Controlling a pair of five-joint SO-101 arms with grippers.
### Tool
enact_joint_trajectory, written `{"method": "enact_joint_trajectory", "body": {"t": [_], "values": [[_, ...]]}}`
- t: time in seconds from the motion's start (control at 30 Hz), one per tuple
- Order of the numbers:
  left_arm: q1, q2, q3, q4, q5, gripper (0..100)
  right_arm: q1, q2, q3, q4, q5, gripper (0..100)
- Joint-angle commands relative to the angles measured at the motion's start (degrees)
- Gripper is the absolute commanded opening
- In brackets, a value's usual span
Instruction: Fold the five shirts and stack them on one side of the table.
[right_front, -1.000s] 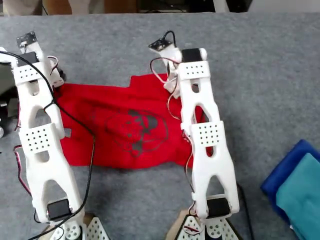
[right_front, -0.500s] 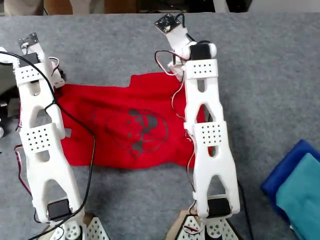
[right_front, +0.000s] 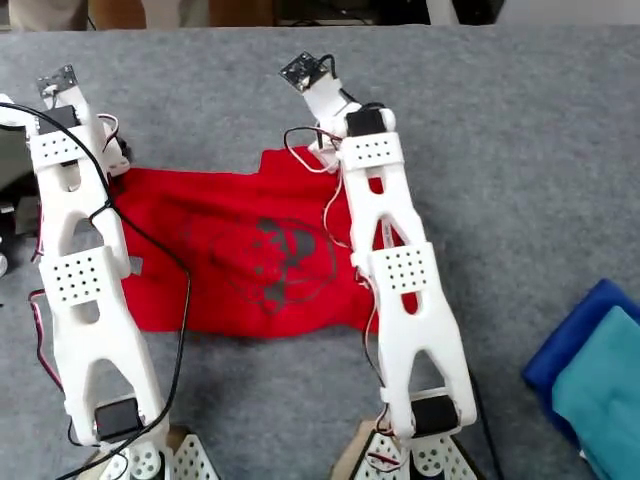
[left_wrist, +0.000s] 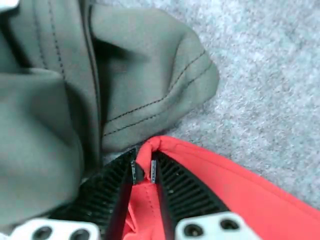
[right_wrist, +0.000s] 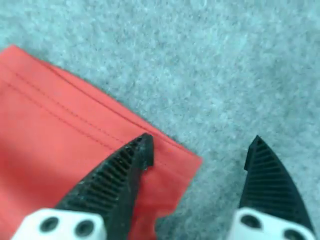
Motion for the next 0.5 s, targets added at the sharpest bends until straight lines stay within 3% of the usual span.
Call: {"method": "enact_joint_trajectory", "body": {"t": [0.0,0.27,0.47], "values": [[0.26,-0.57,-0.35,-0.62,-0.26,2,1.63,-0.75,0.48,-0.97,-0.35,29.9],[0.09,-0.57,-0.26,-0.62,-0.26,2,4.09,-0.75,0.48,2.02,0.53,28.7],[0.09,-0.57,-0.26,-0.62,-0.26,2,3.82,-0.66,0.75,3.25,11.96,11.8]]}}
